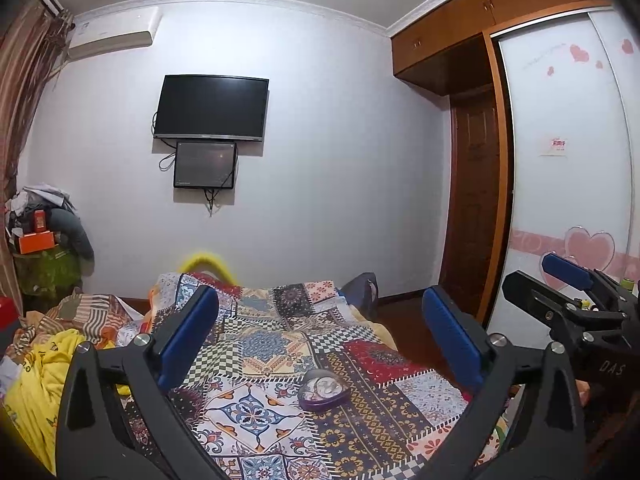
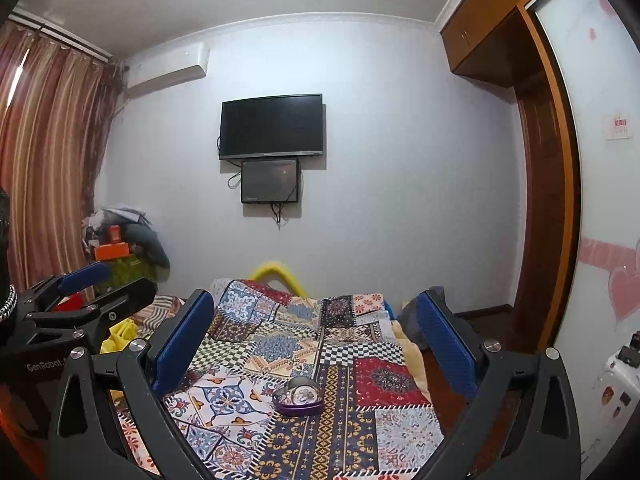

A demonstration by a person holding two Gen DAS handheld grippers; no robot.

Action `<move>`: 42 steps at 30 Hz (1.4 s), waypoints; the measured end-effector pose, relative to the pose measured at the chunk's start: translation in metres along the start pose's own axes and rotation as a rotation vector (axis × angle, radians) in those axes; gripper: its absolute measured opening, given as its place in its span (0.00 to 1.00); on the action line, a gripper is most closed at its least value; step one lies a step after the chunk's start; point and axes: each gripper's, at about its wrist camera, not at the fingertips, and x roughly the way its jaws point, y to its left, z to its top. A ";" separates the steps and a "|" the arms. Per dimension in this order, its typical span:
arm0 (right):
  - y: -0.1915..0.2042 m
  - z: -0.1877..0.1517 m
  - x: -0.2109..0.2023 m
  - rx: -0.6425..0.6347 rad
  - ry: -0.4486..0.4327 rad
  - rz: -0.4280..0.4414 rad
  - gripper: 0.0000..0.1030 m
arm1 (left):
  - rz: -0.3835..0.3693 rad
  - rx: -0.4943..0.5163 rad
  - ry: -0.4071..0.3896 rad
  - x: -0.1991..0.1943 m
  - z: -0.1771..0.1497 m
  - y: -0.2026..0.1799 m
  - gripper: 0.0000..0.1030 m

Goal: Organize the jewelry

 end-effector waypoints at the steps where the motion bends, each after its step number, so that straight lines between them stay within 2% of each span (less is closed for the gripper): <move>1: 0.000 0.000 0.000 -0.001 0.003 -0.001 0.97 | 0.003 0.001 0.001 0.000 0.000 0.000 0.99; 20: -0.003 0.001 0.001 0.013 0.031 -0.006 0.97 | 0.003 -0.026 0.037 0.011 -0.004 0.005 1.00; 29: -0.005 0.002 0.001 0.025 0.034 -0.007 0.97 | -0.022 -0.038 0.051 0.013 -0.006 0.005 1.00; 42: -0.007 0.002 0.001 0.029 0.036 -0.006 0.97 | -0.033 -0.023 0.054 0.014 -0.008 0.002 1.00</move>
